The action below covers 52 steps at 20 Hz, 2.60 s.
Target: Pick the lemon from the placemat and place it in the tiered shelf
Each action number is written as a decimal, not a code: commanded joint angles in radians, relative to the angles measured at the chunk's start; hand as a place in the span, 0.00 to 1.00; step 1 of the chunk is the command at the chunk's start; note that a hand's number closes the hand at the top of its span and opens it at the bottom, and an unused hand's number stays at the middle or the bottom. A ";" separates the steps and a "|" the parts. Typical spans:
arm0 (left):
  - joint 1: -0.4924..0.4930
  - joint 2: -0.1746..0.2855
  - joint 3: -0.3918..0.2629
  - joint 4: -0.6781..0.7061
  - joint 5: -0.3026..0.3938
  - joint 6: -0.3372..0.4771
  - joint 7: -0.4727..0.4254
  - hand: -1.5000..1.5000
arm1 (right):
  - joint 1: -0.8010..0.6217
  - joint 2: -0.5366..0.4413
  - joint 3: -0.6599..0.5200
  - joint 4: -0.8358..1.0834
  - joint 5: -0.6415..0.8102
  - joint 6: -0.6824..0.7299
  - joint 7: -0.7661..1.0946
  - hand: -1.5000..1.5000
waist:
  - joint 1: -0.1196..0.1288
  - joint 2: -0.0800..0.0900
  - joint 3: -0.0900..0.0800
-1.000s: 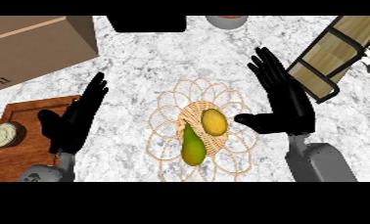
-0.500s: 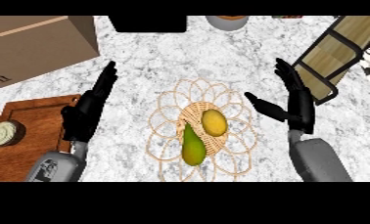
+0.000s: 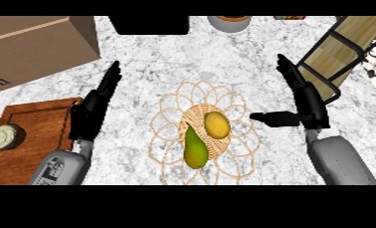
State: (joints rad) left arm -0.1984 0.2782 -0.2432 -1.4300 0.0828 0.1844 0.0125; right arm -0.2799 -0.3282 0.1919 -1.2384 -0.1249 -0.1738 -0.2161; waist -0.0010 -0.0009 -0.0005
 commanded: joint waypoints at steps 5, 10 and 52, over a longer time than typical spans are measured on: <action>-0.001 -0.009 0.034 0.051 0.002 -0.022 -0.043 0.50 | -0.091 -0.148 0.121 -0.270 0.112 0.088 0.433 0.00 | -0.009 -0.005 -0.002; 0.032 -0.023 -0.005 -0.018 -0.021 -0.012 -0.011 0.50 | -0.167 -0.204 0.243 -0.310 0.196 0.216 0.630 0.00 | 0.010 -0.004 -0.002; -0.005 -0.136 0.170 0.027 -0.142 -0.169 -0.004 0.50 | -0.076 0.239 0.233 -0.515 0.762 0.543 1.034 0.00 | 0.001 0.001 0.000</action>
State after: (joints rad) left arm -0.1870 0.1431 -0.1024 -1.4327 -0.0687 0.0543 0.0290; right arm -0.3555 -0.1116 0.4596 -1.7762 0.6033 0.3453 0.8456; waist 0.0014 -0.0002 -0.0001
